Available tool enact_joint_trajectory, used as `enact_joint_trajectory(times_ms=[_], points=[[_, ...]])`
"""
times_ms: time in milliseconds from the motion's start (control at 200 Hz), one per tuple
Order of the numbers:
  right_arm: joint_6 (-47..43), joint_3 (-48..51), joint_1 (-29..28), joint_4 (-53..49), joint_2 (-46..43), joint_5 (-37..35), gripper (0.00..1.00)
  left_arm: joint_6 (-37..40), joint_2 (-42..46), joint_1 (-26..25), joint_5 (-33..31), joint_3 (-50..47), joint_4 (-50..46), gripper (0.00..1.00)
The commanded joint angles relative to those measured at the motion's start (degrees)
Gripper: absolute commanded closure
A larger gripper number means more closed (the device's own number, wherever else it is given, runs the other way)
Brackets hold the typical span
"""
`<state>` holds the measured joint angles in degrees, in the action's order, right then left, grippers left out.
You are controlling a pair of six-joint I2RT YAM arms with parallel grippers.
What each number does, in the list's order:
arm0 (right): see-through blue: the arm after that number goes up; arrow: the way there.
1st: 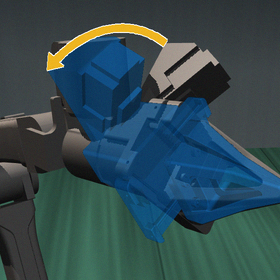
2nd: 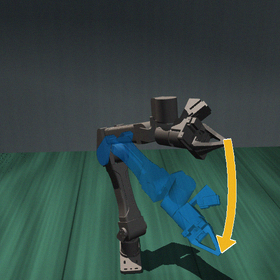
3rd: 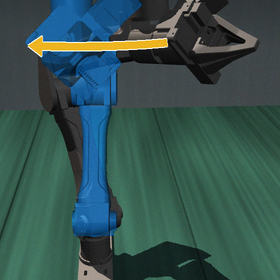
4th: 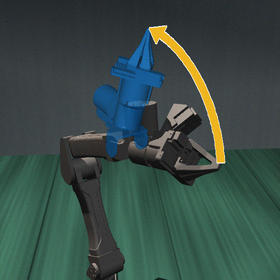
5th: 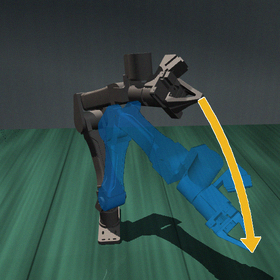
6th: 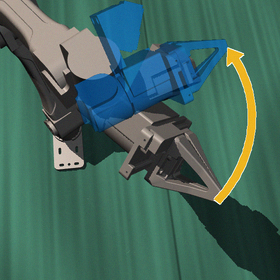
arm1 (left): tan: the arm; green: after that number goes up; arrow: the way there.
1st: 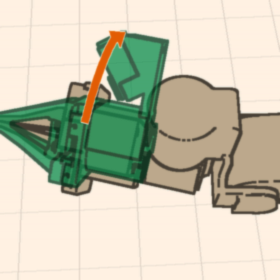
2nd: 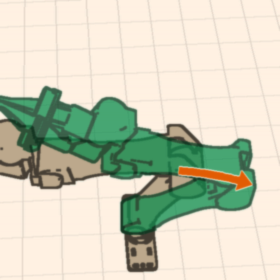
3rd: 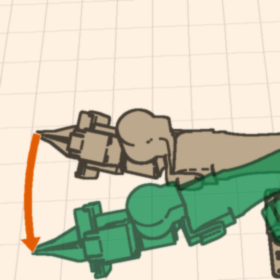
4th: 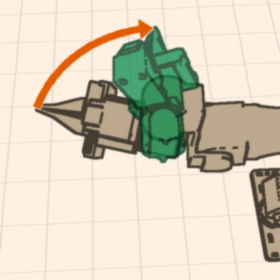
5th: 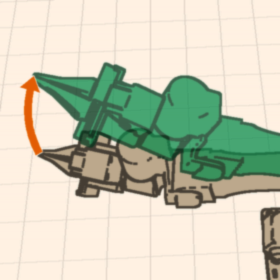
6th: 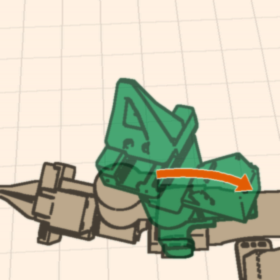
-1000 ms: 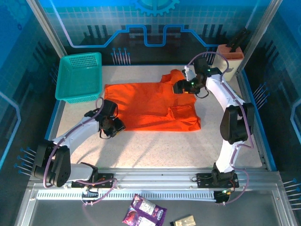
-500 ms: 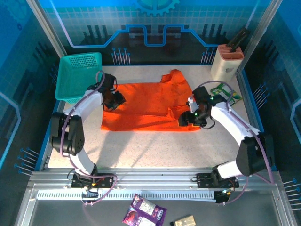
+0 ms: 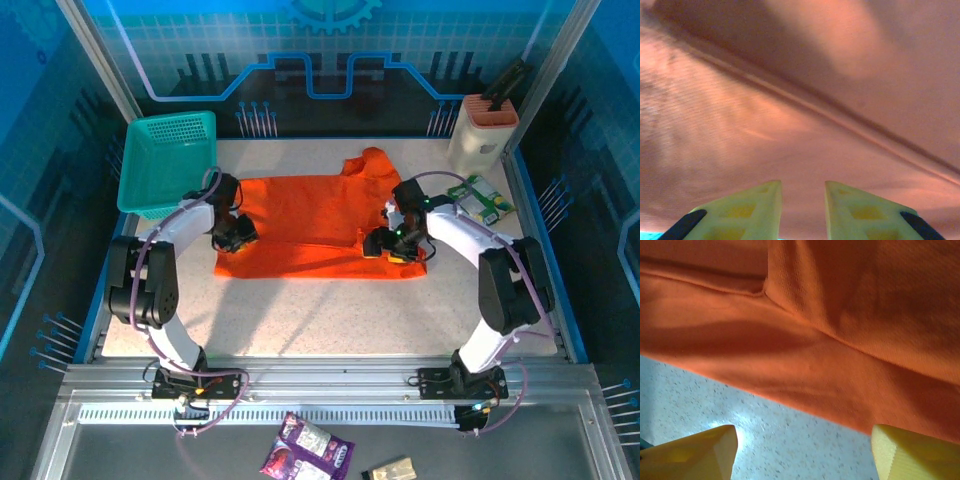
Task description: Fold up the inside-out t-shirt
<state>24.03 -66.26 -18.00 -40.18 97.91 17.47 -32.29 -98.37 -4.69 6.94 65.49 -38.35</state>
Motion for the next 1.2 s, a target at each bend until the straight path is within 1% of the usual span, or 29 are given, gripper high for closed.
enact_joint_trajectory(times_ms=[0,175,345,465,540,750,871,991,1066,1196], points=[[0.57,-1.94,1.25,3.4,3.34,4.4,0.29,2.89,-1.67,1.76,0.79,-0.52,0.61,0.73],[2.34,0.1,3.56,7.32,6.18,4.76,0.29,3.72,-6.51,2.21,1.57,0.44,1.06,0.73],[1.95,-0.29,6.86,8.8,10.25,5.49,0.29,3.51,-7.19,2.23,2.43,-3.47,2.17,0.73],[0.87,-2.55,9.38,8.2,13.34,5.16,0.29,2.47,-4.53,2.14,3.23,-8.38,3.55,0.73],[0.65,-4.23,10.72,8.49,14.72,7.19,0.3,1.67,-2.43,1.8,4.16,-12.02,4.54,0.73],[-1.63,-12.74,11.76,4.0,19.76,6.28,0.3,-0.62,4.47,-0.59,5.06,-19.25,4.59,0.72],[-2.81,-17.15,12.98,1.61,22.38,5.68,0.3,-2.96,6.08,-2.87,7.46,-23.18,6.75,0.72],[-4.63,-20.51,13.53,-1.52,23.73,4.71,0.31,-3.98,6.61,-4.29,6.86,-25.12,7.06,0.71],[-4.81,-19.17,13.54,-2.17,22.87,4.19,0.31,-3.79,6.81,-4.28,5.98,-25.41,6.9,0.71],[-3.47,-11.99,13.6,-1.4,18.29,2.5,0.31,-4.73,8.0,-3.82,3.96,-24.27,5.76,0.71]])
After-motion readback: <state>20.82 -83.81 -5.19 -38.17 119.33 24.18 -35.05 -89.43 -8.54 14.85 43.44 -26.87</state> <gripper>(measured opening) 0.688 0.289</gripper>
